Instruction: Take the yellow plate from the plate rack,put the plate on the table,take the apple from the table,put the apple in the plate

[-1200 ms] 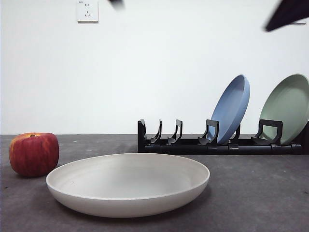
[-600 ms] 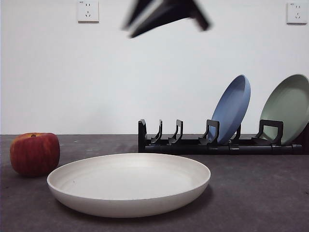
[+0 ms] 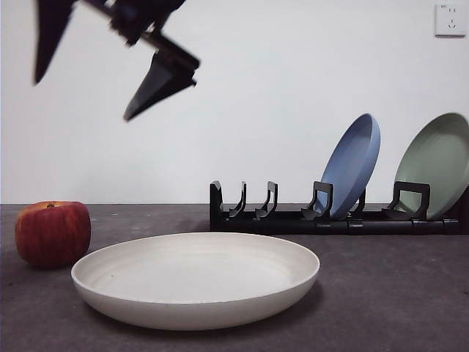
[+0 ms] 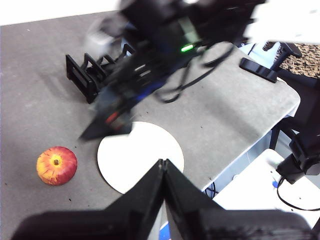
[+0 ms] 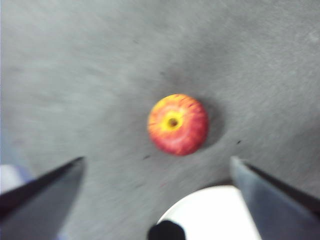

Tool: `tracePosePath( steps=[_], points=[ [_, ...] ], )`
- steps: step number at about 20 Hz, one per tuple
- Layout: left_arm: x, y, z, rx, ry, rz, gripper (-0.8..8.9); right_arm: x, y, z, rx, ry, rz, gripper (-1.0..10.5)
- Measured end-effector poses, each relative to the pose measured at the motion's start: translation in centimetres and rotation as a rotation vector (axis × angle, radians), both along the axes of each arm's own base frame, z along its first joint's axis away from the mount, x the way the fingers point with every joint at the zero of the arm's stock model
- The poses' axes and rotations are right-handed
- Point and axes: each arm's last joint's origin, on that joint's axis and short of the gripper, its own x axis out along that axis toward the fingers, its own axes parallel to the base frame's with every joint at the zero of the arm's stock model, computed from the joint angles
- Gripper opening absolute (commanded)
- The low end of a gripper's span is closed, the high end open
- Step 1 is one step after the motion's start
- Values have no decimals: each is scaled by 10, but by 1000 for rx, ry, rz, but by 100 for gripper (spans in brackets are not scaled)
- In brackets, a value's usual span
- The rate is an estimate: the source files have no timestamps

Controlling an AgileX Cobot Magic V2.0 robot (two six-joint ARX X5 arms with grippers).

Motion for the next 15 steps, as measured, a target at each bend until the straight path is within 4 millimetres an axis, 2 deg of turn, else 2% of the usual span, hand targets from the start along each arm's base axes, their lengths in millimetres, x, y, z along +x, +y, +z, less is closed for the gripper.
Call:
tracePosePath(
  steps=[4, 9, 10, 12, 15],
  points=[
    [-1, -1, 0, -7, 14, -30, -3, 13, 28, -28, -78, -2, 26, 828],
    [0, -2, 0, 7, 9, -42, -3, 27, 44, -66, -136, -27, 19, 829],
    [0, -3, 0, 10, 9, -43, -3, 29, 47, -70, -128, -36, 22, 849],
    [0, -3, 0, 10, 8, -43, -3, 32, 52, -77, -104, -50, 35, 987],
    [0, -4, 0, 8, 15, -56, -3, 31, 54, -82, -113, -54, 48, 1006]
  ],
)
